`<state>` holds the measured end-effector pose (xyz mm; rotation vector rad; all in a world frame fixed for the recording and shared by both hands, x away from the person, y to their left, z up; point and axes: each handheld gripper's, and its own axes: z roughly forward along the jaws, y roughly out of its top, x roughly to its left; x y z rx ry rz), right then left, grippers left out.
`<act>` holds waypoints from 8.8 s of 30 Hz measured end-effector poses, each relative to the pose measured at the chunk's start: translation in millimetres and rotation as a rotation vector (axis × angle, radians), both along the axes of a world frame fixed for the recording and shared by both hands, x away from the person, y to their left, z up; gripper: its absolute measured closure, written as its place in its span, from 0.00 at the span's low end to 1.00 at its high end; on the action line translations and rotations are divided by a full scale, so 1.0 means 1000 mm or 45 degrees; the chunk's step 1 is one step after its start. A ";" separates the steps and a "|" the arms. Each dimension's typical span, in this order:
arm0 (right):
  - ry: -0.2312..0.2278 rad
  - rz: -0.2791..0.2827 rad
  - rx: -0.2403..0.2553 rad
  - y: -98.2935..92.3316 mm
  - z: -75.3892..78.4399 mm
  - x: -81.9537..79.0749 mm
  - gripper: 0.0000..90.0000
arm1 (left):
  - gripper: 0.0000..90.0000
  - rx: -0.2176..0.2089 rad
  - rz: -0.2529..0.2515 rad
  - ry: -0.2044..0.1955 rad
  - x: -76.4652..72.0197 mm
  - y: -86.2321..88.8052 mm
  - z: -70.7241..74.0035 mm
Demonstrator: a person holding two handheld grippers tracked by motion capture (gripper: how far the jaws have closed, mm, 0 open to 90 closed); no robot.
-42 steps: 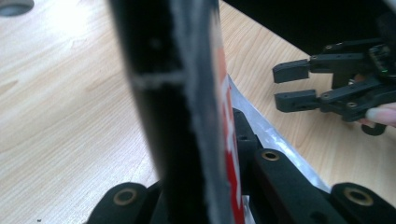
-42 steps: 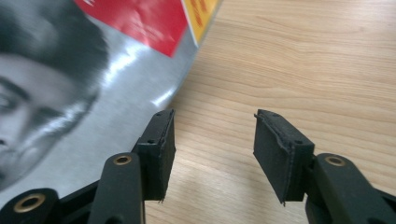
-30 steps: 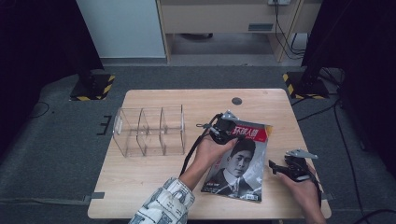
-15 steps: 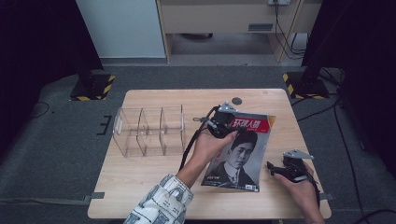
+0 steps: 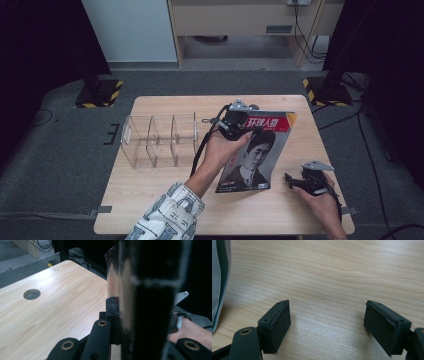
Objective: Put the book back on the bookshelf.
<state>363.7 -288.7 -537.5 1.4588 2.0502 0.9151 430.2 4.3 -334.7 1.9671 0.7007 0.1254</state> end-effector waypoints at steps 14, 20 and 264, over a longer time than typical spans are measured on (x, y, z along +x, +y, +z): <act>0.000 0.018 -0.010 0.000 0.000 0.000 0.24 | 0.96 -0.039 0.049 -0.033 -0.001 0.018 0.021; 0.003 0.025 0.001 0.002 0.000 -0.001 0.23 | 0.96 -0.053 0.062 -0.032 -0.003 0.024 0.021; 0.004 0.089 -0.006 0.011 0.000 -0.006 0.22 | 0.96 -0.230 0.651 -0.120 -0.140 0.383 -0.005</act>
